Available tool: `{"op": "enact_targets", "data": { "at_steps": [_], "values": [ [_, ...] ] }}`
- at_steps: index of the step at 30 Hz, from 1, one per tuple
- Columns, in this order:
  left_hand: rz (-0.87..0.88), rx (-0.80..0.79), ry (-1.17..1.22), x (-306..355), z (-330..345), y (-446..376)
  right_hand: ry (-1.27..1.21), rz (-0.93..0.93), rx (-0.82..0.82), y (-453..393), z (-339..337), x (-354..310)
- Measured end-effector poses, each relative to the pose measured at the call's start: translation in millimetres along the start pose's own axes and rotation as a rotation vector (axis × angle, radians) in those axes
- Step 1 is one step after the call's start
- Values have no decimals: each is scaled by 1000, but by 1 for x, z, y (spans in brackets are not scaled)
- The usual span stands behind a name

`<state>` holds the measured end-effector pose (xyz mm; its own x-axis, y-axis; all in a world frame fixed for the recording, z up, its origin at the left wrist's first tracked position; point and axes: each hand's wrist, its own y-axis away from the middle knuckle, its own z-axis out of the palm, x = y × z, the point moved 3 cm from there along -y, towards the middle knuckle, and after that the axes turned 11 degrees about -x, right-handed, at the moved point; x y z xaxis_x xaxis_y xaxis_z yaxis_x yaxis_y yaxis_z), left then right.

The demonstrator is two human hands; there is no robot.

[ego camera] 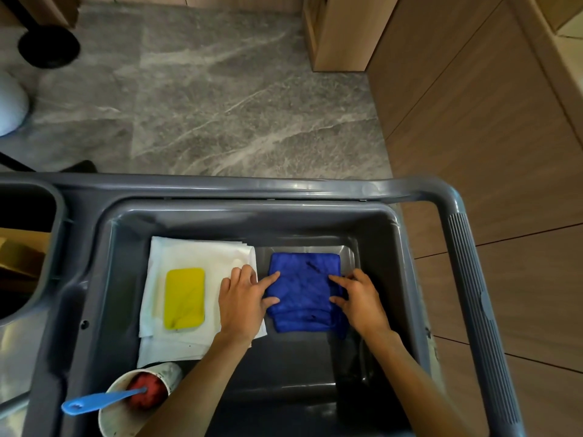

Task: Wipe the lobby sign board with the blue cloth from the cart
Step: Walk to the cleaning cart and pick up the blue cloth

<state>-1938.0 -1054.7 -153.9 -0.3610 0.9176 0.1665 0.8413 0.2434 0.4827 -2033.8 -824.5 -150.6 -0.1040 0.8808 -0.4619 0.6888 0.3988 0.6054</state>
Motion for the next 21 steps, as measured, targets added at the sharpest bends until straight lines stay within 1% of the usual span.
{"op": "enact_targets", "data": {
  "at_steps": [3, 6, 10, 13, 18, 21],
  "values": [
    [0, -2, -50, 0, -3, -3, -42, -5, 23, -2, 1, -2],
    [-7, -2, -49, 5, -4, -8, -118, 36, 59, -3, 4, -4],
    [-14, -1, -30, 9, -2, -13, -143, 53, 79, -7, 5, -5],
    [-14, 16, 32, 11, -4, -16, -38, 45, 106, -10, 2, -7],
    [-17, 50, 114, 11, -11, -20, -2, 27, 173, -15, -1, -10],
    [-27, 64, 150, 12, -15, -19, -33, 20, 188, -14, -2, -9]
  ]
}}
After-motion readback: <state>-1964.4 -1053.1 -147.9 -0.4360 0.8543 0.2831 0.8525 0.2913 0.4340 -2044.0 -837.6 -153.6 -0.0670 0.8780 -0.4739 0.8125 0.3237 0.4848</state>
